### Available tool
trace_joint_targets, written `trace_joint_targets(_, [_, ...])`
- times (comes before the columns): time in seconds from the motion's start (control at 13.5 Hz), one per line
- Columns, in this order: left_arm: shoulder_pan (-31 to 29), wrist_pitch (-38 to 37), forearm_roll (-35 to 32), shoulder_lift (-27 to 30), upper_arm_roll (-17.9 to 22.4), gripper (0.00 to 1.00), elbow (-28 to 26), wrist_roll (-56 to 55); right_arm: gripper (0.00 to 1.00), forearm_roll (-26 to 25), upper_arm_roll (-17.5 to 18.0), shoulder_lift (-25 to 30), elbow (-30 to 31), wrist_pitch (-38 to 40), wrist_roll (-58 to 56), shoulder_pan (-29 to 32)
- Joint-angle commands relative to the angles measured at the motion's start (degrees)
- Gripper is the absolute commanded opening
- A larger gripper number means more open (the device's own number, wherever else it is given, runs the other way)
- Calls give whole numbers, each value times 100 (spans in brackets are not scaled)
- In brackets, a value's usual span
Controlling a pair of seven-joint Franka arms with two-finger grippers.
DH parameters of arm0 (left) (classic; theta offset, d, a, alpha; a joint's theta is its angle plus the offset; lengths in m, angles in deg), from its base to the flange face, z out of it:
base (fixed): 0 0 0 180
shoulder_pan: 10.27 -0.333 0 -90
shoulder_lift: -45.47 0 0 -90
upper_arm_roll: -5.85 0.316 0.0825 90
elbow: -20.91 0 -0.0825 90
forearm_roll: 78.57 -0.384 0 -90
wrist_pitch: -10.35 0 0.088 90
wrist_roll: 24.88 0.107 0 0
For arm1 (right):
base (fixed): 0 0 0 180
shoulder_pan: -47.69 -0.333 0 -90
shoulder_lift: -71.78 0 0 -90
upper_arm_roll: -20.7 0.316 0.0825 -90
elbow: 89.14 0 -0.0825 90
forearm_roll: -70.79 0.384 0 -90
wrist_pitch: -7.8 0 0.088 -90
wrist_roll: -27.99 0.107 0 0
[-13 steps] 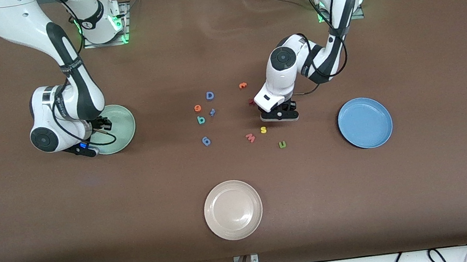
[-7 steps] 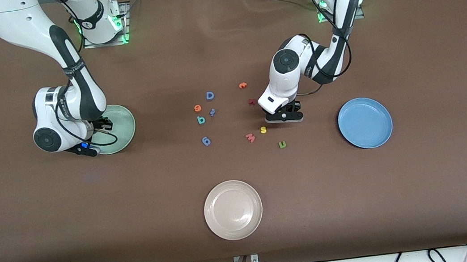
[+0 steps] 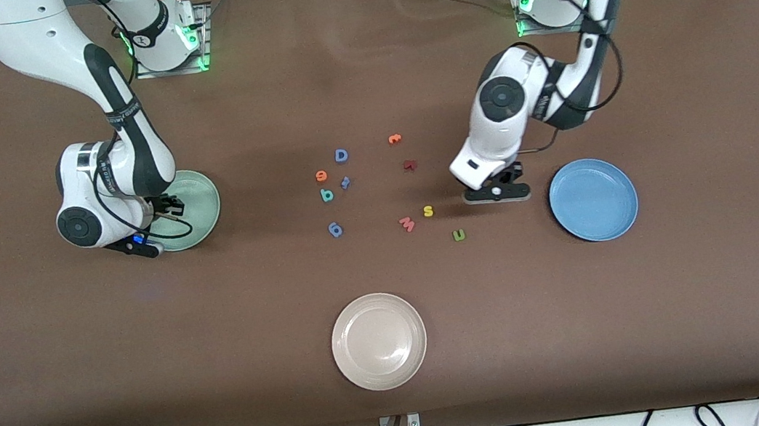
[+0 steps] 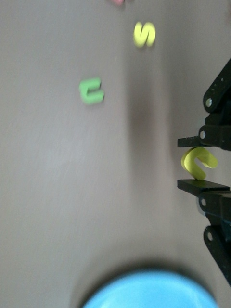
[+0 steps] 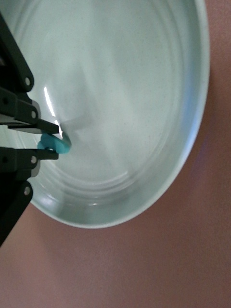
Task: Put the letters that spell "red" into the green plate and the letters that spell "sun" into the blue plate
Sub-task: 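Carry the yellow u to the blue plate with the left gripper and release, then return the right gripper to the letters while the left gripper reaches the n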
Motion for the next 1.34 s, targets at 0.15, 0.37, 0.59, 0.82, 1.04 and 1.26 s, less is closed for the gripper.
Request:
trace_joint_targets(0.15, [-1200,-496,243,322,-51,13,11,1949,0,93,-35,7,74,-88,-118,-39])
trace_joint_targets(0.37, [-1790,-523,243,243,-43,14,-42,2979,40,93,-44,7,74,-62,-118,-39])
trace_joint_targets(0.59, [-1958,-514,234,24,-51,26,2,3113,86,93,-44,111,31,-9,-57,-48])
trace_joint_targets(0.82, [-1967,-514,217,32,-51,100,11,3175,98,93,-36,437,-389,734,162,-48])
trace_joint_targets(1.04, [-1959,-514,243,58,-78,100,20,3096,98,102,8,551,-1145,1518,540,-100])
trace_joint_targets(1.26, [-1697,-505,890,67,-113,100,107,2711,98,425,297,578,-1673,1810,1268,-188])
